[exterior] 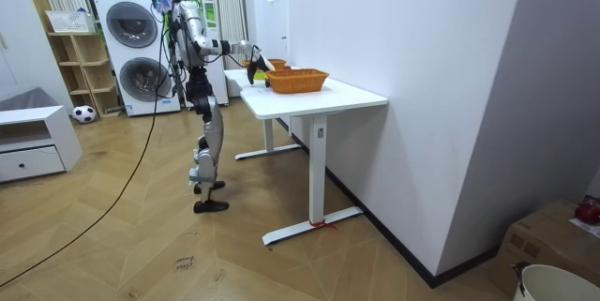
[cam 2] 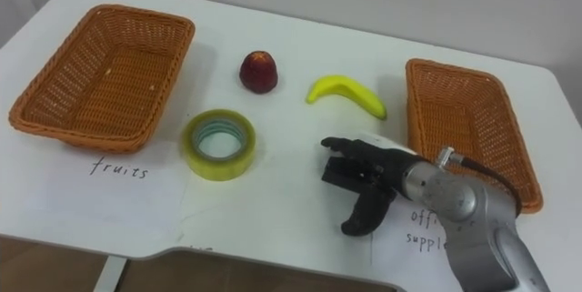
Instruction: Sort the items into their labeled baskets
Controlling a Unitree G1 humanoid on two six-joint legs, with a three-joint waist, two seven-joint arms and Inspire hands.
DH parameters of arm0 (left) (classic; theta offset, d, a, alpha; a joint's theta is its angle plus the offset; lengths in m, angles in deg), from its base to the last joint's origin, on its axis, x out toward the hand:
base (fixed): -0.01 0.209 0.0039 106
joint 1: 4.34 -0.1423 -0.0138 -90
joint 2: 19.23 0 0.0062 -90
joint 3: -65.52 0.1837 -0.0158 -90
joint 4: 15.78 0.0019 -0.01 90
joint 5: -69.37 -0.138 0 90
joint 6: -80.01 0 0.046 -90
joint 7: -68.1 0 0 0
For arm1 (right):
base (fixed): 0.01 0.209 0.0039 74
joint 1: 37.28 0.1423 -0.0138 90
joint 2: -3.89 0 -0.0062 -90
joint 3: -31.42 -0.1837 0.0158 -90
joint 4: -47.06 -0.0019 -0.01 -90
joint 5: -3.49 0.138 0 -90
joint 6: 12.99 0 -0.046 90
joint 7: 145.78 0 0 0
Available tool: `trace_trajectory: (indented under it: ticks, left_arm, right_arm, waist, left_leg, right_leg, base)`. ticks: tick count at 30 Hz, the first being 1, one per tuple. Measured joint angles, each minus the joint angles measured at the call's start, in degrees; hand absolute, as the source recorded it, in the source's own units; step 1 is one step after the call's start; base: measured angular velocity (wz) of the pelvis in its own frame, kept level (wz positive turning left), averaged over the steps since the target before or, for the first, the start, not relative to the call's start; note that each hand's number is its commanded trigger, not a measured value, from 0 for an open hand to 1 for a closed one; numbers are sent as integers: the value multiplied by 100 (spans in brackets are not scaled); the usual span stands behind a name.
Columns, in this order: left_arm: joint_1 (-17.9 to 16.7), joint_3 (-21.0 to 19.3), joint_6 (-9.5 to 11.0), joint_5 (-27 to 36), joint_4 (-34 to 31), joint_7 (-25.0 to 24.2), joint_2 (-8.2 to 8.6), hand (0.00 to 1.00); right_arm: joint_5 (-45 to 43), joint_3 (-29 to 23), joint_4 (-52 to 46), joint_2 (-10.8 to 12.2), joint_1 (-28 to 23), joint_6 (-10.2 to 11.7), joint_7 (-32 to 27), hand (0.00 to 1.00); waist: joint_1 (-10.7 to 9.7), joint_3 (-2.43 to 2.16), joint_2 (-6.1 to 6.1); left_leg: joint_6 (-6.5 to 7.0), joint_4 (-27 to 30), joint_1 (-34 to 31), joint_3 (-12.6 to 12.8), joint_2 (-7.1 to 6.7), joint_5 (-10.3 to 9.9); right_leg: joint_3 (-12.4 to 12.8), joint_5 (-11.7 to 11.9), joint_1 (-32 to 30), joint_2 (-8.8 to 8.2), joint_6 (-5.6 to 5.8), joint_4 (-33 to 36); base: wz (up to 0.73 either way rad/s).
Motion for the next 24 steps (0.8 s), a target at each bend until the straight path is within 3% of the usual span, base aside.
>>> trace_trajectory:
  ticks: [7, 12, 24]
  left_arm:
    - [-50, -1, 1, -1, 0, 10, 0, 0]
    - [-74, -1, 7, -2, 2, 48, 2, 0]
    - [-68, -1, 7, -1, -14, 92, 13, 0]
  right_arm:
    - [-495, -2, 5, 0, -1, -160, -154, 0]
    - [-498, -2, 3, 0, 0, -163, -161, 0]
    - [-501, -2, 0, 0, 0, -165, -162, 0]
  waist:
    - [2, 7, -24]
    - [35, 33, 4]
    - [44, 38, 16]
  left_leg:
    - [0, 0, 6, 5, -3, 0]
    - [0, -32, 41, 92, 6, -1]
    - [0, -81, 51, 112, 7, -1]
  right_leg:
    - [16, 0, 0, -3, 0, -4]
    - [67, 0, -4, 6, 0, 1]
    - [56, 0, 0, 8, 0, -2]
  base:
    - [0]
    - [-8]
    - [0]
